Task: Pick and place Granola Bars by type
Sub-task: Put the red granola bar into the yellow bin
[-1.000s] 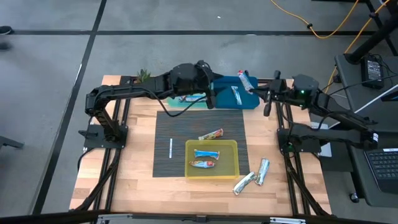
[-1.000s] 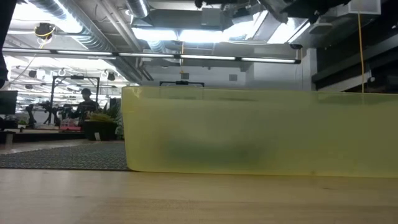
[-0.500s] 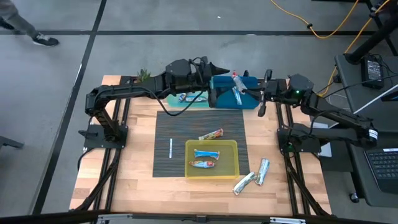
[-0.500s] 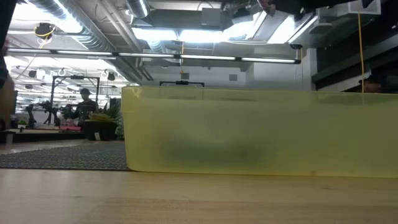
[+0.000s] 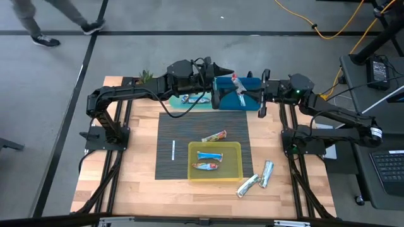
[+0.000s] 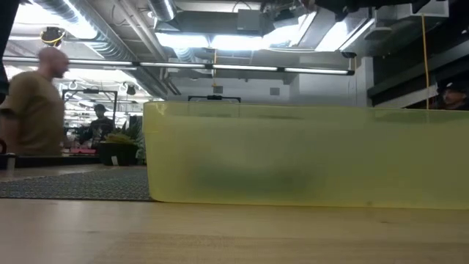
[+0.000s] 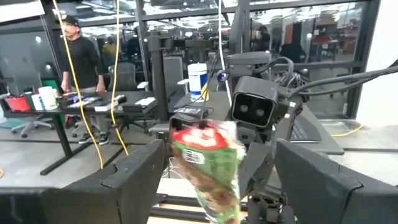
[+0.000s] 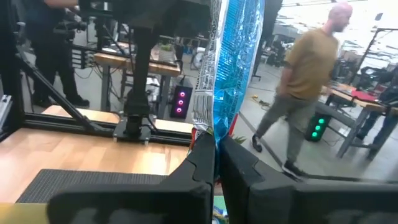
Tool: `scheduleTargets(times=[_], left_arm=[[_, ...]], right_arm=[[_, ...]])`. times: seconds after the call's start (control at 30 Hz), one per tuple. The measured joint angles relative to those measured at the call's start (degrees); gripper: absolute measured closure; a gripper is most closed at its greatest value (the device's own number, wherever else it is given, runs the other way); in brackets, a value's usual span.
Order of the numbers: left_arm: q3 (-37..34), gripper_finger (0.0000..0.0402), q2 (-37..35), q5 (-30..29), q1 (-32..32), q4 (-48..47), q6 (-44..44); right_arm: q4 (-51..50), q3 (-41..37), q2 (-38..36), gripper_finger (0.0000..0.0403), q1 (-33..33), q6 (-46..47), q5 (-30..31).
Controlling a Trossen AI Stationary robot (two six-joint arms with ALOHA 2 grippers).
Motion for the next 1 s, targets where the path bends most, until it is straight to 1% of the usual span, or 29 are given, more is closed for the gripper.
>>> scheduleTargets(times=[0.13,0.27,0.43,0.53,0.73,0.83,1.0], left_arm=[[0.00,0.0111,0.00,-0.06,0.04,0.04,-0.06],[0.00,0.0130,0.00,-0.07,0.15,0.41,-0.04],[0.00,0.0175,0.00,0.30,0.18,0.97,0.37],[0.00,0.0207,0.00,2.37,0.18,2.05,0.41],[-0.02,0.0256,0.00,2.90,0.18,2.58,0.37],[-0.02,0.0268,0.00,2.89,0.14,2.67,0.39],[-0.02,0.0276,-0.04,2.91,-0.22,2.21,0.48]], right_arm=[[0.26,0.00,0.02,0.0383,0.00,0.01,-0.26],[0.62,0.00,0.04,0.0382,0.00,0.01,-0.27],[1.71,0.00,0.12,0.0382,0.00,0.01,-0.26],[2.65,0.00,0.86,0.0382,0.00,0.09,-0.34],[5.28,0.00,3.60,0.0381,0.00,0.40,-3.14],[6.33,0.00,4.05,0.0381,0.00,0.31,-3.14],[7.03,0.00,4.06,0.0381,0.00,0.18,-3.14]])
